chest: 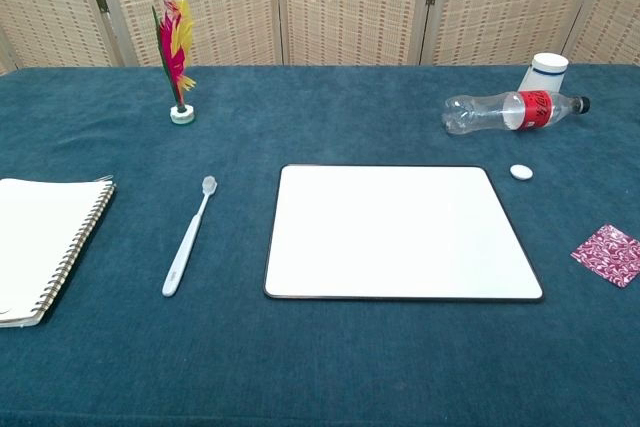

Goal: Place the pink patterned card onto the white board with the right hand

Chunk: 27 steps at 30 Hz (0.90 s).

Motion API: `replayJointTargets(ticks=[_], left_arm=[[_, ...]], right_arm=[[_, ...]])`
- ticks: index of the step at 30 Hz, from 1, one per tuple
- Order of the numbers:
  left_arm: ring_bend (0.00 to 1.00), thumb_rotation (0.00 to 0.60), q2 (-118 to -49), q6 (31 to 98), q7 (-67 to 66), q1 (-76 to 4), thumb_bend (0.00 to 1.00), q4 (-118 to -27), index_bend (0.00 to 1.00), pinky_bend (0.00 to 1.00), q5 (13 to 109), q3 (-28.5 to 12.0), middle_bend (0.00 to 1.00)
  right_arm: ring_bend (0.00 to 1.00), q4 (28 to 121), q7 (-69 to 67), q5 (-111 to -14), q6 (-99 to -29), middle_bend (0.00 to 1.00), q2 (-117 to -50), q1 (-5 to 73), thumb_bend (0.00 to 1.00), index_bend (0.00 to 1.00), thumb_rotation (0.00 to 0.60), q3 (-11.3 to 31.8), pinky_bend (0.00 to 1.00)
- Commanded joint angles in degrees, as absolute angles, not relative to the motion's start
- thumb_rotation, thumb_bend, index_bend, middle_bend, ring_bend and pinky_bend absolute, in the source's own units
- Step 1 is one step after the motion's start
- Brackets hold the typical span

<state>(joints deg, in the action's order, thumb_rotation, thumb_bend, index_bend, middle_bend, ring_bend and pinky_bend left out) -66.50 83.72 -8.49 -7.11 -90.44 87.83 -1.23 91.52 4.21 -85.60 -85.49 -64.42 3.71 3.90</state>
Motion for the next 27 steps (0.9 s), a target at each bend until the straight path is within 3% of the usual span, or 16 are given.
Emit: replayJointTargets(ticks=[1, 10, 19, 27], left_arm=[[0.10, 0.600, -66.6, 83.3, -8.4, -7.3, 0.25, -90.5, 0.06, 0.23, 88.0, -1.1, 0.07], [0.10, 0.600, -66.1, 84.0, -8.8, -7.2, 0.25, -91.7, 0.06, 0.23, 90.2, 0.0, 0.07], [0.10, 0.600, -64.2, 84.7, -5.3, -6.7, 0.25, -92.2, 0.06, 0.23, 91.8, 1.1, 0.07], [0.10, 0.600, -64.6, 84.7, -6.7, -6.5, 0.26, -92.3, 0.06, 0.23, 90.9, 0.7, 0.07]], right_arm=[[0.00, 91.5, 4.1, -85.5, -85.3, 0.00, -64.4, 3.7, 0.21, 0.00, 0.600, 3.8, 0.00], [0.00, 91.3, 3.4, -86.5, -85.5, 0.00, -64.3, 3.5, 0.21, 0.00, 0.600, 3.2, 0.00], [0.00, 88.8, -5.1, -89.3, -80.1, 0.00, -62.8, 7.3, 0.22, 0.00, 0.600, 2.7, 0.00], [0.00, 84.1, -9.2, -95.3, -71.3, 0.00, -58.3, 14.2, 0.21, 0.02, 0.600, 0.6, 0.00]])
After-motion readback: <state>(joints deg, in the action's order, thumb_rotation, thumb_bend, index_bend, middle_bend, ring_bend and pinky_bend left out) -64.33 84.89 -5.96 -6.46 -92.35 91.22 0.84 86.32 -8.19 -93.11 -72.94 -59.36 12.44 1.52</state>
